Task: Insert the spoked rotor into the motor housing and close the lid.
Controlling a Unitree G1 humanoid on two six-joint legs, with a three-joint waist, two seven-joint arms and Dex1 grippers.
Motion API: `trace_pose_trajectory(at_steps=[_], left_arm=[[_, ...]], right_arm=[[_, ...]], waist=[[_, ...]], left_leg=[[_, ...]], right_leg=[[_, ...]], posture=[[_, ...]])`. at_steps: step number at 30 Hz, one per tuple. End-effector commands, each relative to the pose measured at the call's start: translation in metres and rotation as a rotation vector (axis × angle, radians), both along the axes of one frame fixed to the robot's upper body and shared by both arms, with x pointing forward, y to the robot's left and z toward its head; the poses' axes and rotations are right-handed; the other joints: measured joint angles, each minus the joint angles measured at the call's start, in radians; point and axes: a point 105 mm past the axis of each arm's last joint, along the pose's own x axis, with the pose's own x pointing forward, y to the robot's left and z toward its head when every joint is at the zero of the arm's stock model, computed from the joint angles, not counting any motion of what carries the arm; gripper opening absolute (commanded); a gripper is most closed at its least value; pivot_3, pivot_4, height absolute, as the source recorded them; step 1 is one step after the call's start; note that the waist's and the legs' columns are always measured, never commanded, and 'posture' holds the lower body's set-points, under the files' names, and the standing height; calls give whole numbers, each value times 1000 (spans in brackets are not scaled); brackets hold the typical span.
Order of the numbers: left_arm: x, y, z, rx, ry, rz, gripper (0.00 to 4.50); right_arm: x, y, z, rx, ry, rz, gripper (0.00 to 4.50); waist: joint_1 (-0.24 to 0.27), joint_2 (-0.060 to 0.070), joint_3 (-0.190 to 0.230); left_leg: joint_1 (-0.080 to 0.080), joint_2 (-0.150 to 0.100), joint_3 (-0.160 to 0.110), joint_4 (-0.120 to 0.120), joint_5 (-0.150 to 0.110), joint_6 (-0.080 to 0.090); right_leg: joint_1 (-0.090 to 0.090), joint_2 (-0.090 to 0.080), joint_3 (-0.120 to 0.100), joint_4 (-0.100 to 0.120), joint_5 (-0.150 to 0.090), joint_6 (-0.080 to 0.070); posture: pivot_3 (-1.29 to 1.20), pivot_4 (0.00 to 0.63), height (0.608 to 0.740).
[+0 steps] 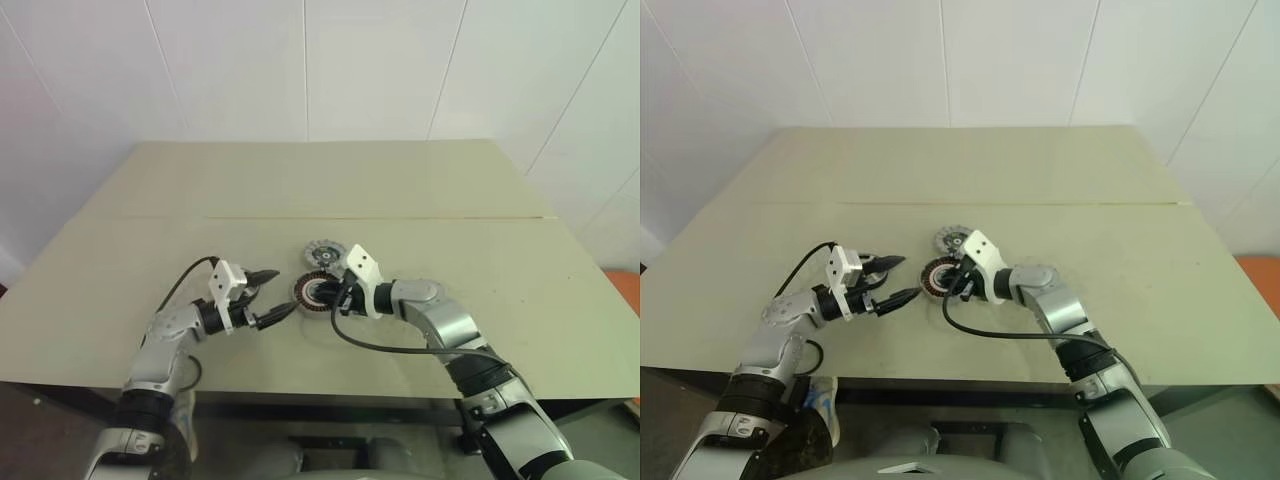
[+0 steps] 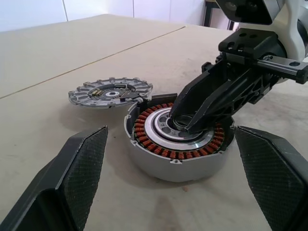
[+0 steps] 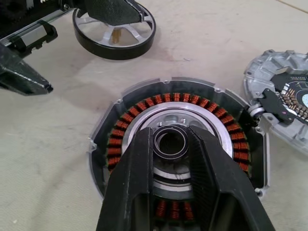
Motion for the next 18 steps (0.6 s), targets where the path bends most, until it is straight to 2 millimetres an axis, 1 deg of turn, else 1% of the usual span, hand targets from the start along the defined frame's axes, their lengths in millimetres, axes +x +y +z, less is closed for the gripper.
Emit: trace_pose_trajectory(at_steps=[1,5,9,18], left_arm=[[1,-4,14,-13,-56,-18,4500],[1,-5,15,-21,-55,-27,4500],[1,-6,15,-28,-51,-35,4500],[1,-7,15,-33,-50,-37,4500]], right_arm=[[-1,0,-3,-19,9,-3,655],[-4,3,-7,-30,2,-6,655],[1,4,-8,-42,-41,-37,655],[6,7,-4,-37,-70,-42,655]], waist=[[0,0,0],[0,0,0],[-1,0,0],[0,0,0]], left_leg=[[0,0,0,0,0,0],[0,1,0,0,0,0],[0,1,1,0,0,0],[0,1,1,0,0,-1]], right_leg=[[0,0,0,0,0,0],[0,1,0,0,0,0],[0,1,0,0,1,-1],[0,1,0,0,1,-1]], posture=[[0,0,740],[0,0,740],[0,0,740],[0,0,740]])
